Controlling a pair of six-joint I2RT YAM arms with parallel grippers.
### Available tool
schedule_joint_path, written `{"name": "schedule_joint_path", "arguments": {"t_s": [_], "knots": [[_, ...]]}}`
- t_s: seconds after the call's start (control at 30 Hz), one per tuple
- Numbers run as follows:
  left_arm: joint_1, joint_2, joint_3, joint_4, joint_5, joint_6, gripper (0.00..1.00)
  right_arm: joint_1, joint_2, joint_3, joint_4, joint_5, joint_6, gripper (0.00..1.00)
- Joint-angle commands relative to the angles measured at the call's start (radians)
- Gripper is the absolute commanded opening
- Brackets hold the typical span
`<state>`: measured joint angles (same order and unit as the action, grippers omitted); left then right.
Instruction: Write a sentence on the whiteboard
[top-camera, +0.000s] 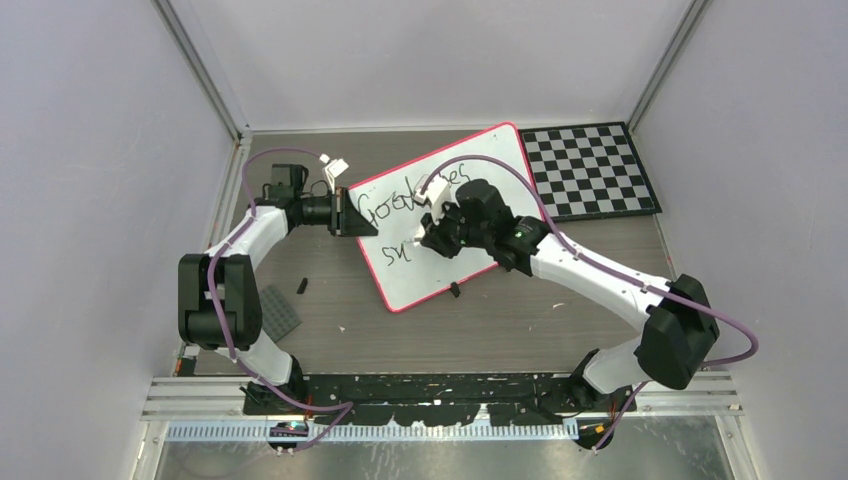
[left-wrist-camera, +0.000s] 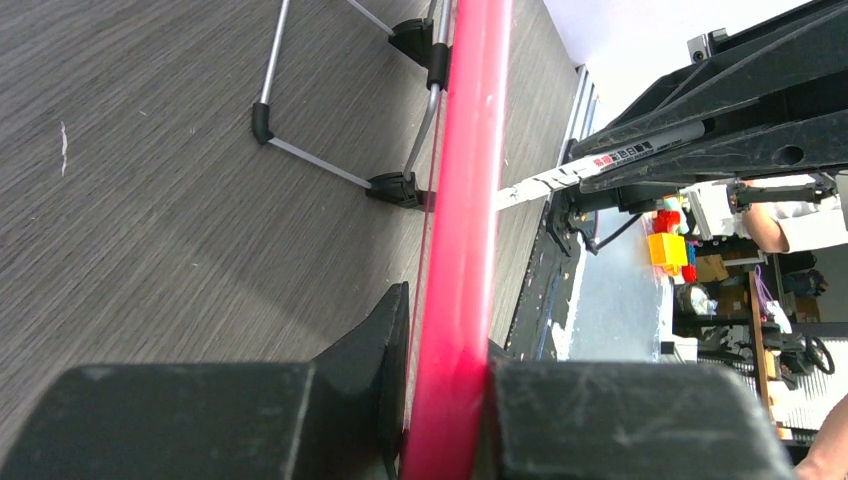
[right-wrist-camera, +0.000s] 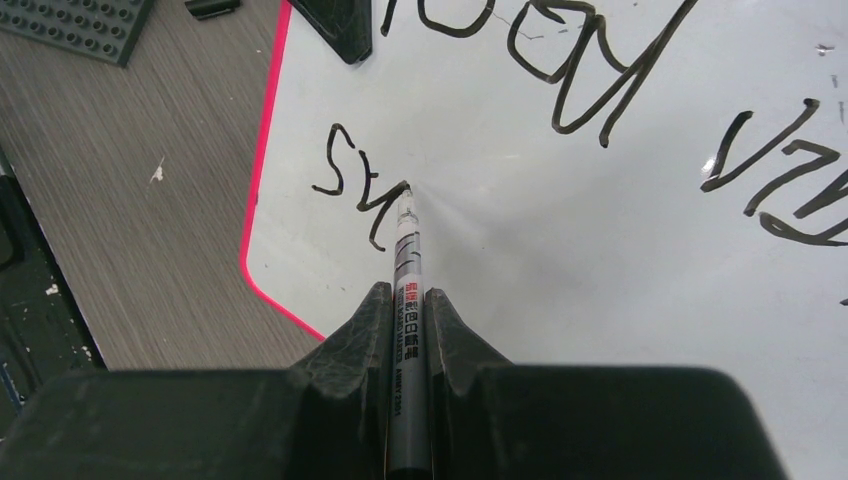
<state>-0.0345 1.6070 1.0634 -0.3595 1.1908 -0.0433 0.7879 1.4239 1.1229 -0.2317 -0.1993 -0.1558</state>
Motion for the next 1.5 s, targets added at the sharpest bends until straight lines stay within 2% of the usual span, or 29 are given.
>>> {"name": "schedule_joint_path", "arguments": {"t_s": [0.0, 0.3, 0.73, 1.2, 1.47], "knots": [[-0.001, 0.014, 0.029, -0.052, -0.029, -0.007, 0.00, -0.004, 0.015, 0.039, 0.048, 0.023, -0.019, 0.00], [-0.001, 0.025, 0.035, -0.054, -0.029, -0.006, 0.00, -0.017, 0.012, 0.011, 0.021, 0.061, -0.052, 0.00], [-0.001, 0.024, 0.035, -0.068, -0.028, 0.007, 0.00, -0.023, -0.016, -0.065, -0.031, 0.031, -0.066, 0.00], [-0.002, 0.023, 0.037, -0.075, -0.030, 0.013, 0.00, -0.031, 0.015, 0.031, -0.006, 0.035, -0.033, 0.00], [-0.002, 0.027, 0.038, -0.077, -0.028, 0.015, 0.00, -0.043, 0.010, 0.032, -0.008, 0.040, -0.038, 0.00]]}}
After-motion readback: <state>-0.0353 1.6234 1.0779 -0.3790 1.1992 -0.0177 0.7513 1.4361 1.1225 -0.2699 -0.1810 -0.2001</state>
